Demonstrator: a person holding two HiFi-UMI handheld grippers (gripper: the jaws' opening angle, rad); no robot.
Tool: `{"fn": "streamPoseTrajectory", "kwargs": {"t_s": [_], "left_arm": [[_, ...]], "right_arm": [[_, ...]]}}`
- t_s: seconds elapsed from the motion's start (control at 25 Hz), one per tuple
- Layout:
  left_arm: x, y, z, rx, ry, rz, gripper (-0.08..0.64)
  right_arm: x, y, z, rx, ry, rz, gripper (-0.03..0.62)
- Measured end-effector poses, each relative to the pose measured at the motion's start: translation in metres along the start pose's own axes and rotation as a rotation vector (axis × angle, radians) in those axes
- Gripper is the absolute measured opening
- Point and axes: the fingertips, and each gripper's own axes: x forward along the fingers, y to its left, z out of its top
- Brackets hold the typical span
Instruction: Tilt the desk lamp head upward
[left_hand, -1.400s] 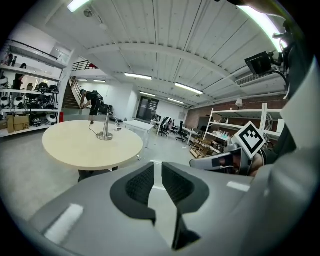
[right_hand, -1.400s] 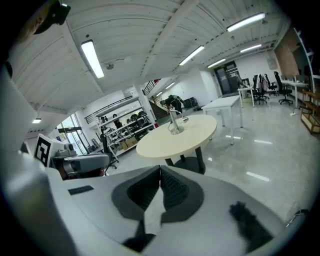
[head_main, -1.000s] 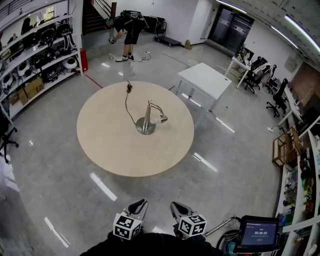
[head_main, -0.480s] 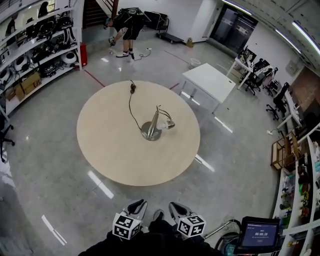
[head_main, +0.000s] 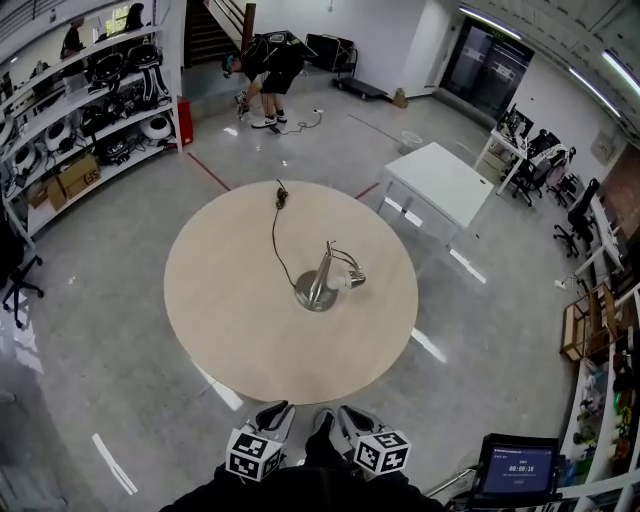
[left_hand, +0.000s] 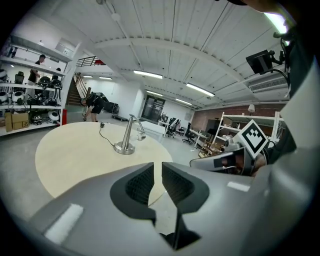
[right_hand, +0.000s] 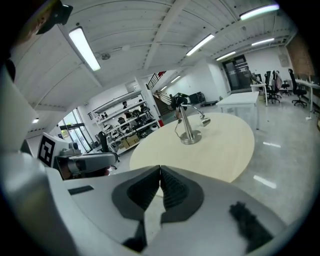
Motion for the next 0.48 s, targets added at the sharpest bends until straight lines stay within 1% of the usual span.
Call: {"fn": "streamPoseTrajectory", "kwargs": {"t_s": [0.12, 0.24, 0.48], "left_arm": [[0.022, 0.008, 0.018, -0.006, -0.005, 0.028, 0.055], [0.050, 0.007, 0.040, -0.007, -0.003, 0.040, 0.055], [0.111, 0.007, 0.063, 0.003, 0.017, 0.062, 0.056]], "right_arm": [[0.014, -0.017, 0.022, -0.007, 0.007, 0.028, 0.005], [0.025, -0.042, 0.044, 0.001, 0.012, 0.041, 0.005], [0.046, -0.097, 0.078, -0.007, 0.021, 0.070, 0.005]]}}
